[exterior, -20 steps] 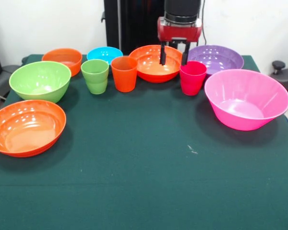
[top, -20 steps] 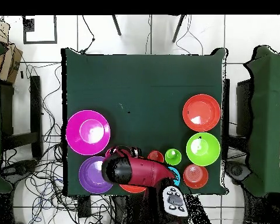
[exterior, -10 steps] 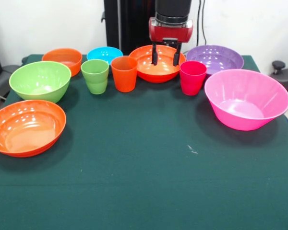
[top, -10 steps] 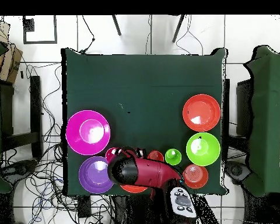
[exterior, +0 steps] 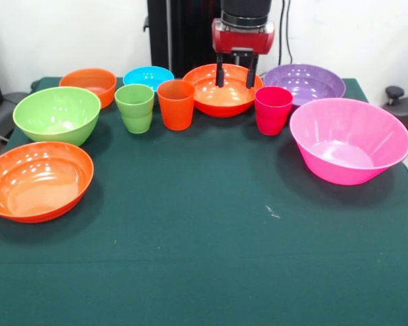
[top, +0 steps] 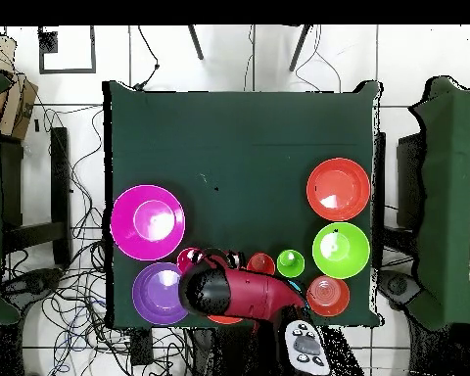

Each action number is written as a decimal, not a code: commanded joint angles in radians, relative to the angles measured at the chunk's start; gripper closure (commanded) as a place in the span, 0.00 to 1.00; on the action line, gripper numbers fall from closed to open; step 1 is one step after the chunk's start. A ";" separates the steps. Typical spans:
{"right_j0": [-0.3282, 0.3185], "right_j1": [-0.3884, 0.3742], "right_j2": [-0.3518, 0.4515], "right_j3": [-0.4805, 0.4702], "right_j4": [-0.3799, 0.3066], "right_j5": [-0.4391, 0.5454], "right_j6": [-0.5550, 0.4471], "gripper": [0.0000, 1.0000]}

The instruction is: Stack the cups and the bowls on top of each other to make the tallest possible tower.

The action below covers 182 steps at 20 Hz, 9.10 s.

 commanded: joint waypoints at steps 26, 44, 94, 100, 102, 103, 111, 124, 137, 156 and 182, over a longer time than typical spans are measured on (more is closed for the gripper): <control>0.027 -0.017 0.079 0.005 -0.020 0.003 0.137 0.00; 0.041 0.009 0.075 -0.007 -0.010 -0.021 0.154 0.00; -0.170 -0.002 0.130 0.044 -0.200 -0.021 0.089 0.00; -0.165 0.002 0.135 0.042 -0.204 -0.024 0.106 0.00; -0.167 0.011 0.136 0.034 -0.205 -0.026 0.108 0.00; -0.167 0.016 0.137 0.030 -0.205 -0.029 0.109 0.00; -0.166 0.068 0.140 -0.012 -0.207 -0.056 0.111 0.00; -0.198 0.081 0.163 -0.054 -0.221 -0.024 0.078 0.00; -0.184 0.081 0.159 -0.043 -0.222 -0.033 0.106 0.00; -0.182 0.069 0.161 -0.053 -0.216 -0.012 0.103 0.00; -0.253 0.034 0.181 -0.036 -0.254 0.033 0.054 0.00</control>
